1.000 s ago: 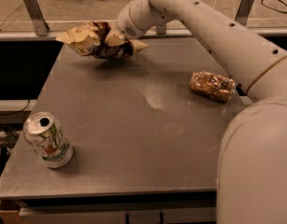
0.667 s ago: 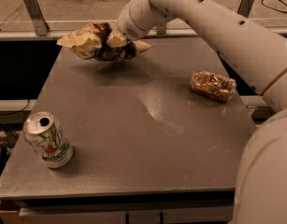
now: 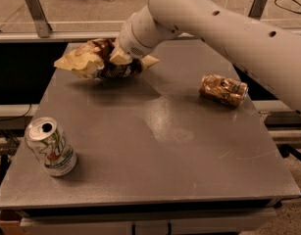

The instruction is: Move brown chip bag near 7up can

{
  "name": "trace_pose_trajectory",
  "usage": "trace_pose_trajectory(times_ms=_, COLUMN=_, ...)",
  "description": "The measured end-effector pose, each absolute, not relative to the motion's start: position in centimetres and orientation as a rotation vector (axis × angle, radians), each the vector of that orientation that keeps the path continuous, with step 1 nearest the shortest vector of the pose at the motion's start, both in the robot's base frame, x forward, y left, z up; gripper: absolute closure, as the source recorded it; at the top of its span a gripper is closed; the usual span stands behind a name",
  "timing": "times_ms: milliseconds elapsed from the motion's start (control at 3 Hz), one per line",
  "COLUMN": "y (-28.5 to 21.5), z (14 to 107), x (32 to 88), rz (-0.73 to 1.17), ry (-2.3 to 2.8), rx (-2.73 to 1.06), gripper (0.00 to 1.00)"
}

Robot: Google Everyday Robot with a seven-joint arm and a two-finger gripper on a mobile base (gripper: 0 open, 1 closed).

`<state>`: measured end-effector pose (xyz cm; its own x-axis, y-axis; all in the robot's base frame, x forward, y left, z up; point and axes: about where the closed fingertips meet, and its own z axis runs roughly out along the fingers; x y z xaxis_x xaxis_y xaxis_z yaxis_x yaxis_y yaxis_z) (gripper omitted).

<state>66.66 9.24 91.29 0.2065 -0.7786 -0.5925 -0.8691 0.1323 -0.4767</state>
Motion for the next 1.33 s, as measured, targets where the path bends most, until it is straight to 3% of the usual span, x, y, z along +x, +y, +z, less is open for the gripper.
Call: trace_pose_trajectory(times_ms=1333, y=8.0, z=90.0, x=57.4, rz=0.199, ry=1.456, rx=-1.751, gripper=1.0)
